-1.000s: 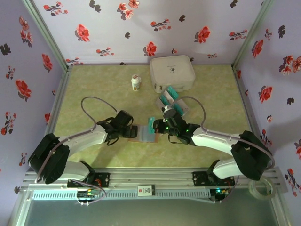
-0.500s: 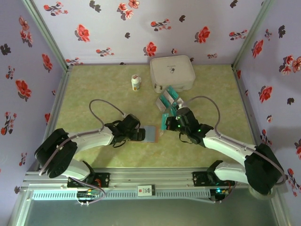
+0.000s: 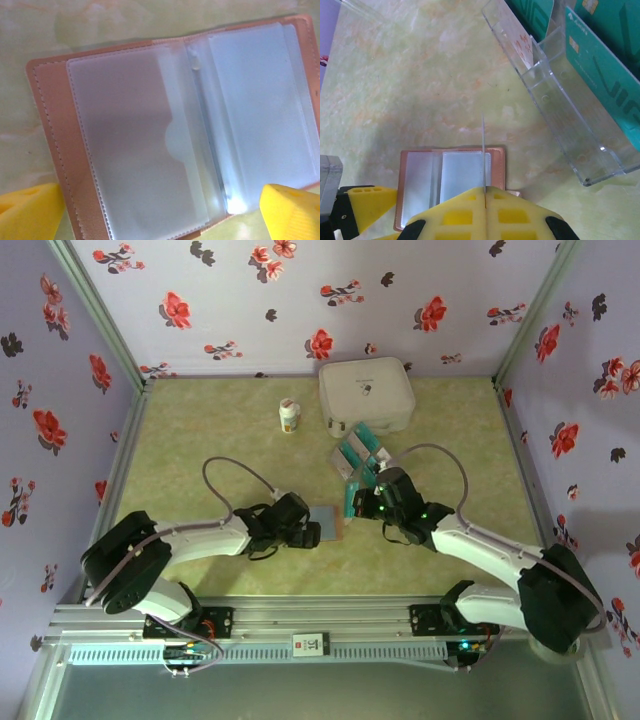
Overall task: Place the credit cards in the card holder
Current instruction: Rotate the card holder at the bottom-center of the table, then insert the credit card into the card slot.
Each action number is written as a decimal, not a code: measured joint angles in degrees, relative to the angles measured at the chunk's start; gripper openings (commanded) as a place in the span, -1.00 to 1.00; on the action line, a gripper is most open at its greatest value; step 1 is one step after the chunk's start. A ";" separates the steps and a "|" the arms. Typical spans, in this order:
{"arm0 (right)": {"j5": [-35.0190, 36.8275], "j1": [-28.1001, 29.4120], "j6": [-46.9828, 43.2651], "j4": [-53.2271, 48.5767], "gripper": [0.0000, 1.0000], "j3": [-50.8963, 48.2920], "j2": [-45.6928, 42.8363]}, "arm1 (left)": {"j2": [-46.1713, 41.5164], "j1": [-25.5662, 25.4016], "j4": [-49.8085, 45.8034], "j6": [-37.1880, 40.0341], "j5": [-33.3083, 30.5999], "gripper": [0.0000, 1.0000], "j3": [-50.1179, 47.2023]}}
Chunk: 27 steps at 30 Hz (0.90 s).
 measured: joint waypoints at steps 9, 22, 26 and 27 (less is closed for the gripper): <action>-2.99 0.00 0.13 2.51 -0.91 0.00 1.38 | -2.82 0.55 -5.27 -1.05 -3.13 0.99 1.79; -7.19 2.27 4.22 21.07 -1.00 -6.82 5.42 | -4.24 6.95 -10.36 2.51 -7.21 0.99 2.29; -8.15 3.76 5.22 27.15 -1.00 -7.85 9.73 | -4.24 6.95 -9.94 3.30 -7.23 0.99 1.64; -8.44 3.96 5.29 28.92 -1.00 -8.07 10.86 | -4.26 6.95 -9.68 3.34 -7.21 0.99 1.22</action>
